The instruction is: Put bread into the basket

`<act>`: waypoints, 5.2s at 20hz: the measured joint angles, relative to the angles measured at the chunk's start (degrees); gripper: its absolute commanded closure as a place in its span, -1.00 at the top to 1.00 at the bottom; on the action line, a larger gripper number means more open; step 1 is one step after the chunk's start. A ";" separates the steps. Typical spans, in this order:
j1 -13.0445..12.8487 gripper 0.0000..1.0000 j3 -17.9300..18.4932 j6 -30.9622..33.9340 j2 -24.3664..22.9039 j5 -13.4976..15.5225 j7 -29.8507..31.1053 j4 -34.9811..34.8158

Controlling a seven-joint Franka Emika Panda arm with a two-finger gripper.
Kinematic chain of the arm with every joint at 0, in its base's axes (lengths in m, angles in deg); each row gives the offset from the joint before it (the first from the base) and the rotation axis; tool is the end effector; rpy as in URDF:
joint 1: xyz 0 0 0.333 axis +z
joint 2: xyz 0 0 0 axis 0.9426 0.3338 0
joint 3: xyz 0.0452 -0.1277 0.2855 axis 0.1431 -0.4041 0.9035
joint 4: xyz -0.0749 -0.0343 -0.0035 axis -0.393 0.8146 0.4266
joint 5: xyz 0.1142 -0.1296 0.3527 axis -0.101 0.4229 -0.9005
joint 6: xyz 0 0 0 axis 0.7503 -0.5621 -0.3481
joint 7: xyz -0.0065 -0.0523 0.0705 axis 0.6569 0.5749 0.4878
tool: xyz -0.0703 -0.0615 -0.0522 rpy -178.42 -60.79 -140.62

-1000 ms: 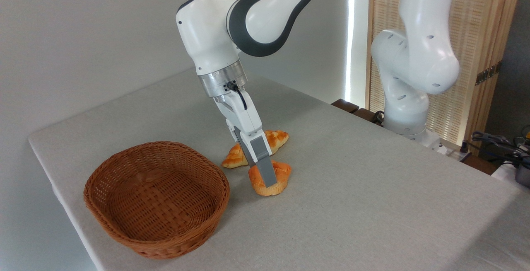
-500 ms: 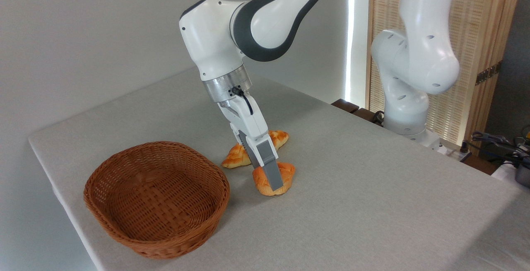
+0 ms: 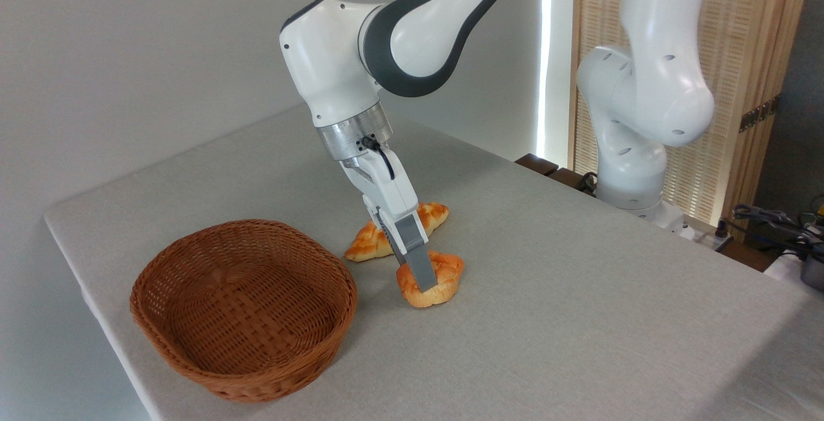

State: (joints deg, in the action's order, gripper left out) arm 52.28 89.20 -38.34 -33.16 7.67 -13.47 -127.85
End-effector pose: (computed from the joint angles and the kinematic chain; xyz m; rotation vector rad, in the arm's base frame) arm 0.4690 -0.0908 0.4012 -2.5129 1.4459 0.3190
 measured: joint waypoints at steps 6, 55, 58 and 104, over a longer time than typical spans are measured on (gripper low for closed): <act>0.01 -0.42 0.07 3.76 -0.20 0.01 0.00 2.46; -0.67 1.00 3.85 -7.63 18.99 1.12 -2.42 29.77; -0.66 1.00 3.86 -7.63 18.92 1.12 -2.40 29.86; 14.84 1.00 -2.55 18.43 6.23 20.90 -3.06 37.43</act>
State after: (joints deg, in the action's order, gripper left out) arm 67.12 86.65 -19.92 -26.93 28.57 -16.53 -90.42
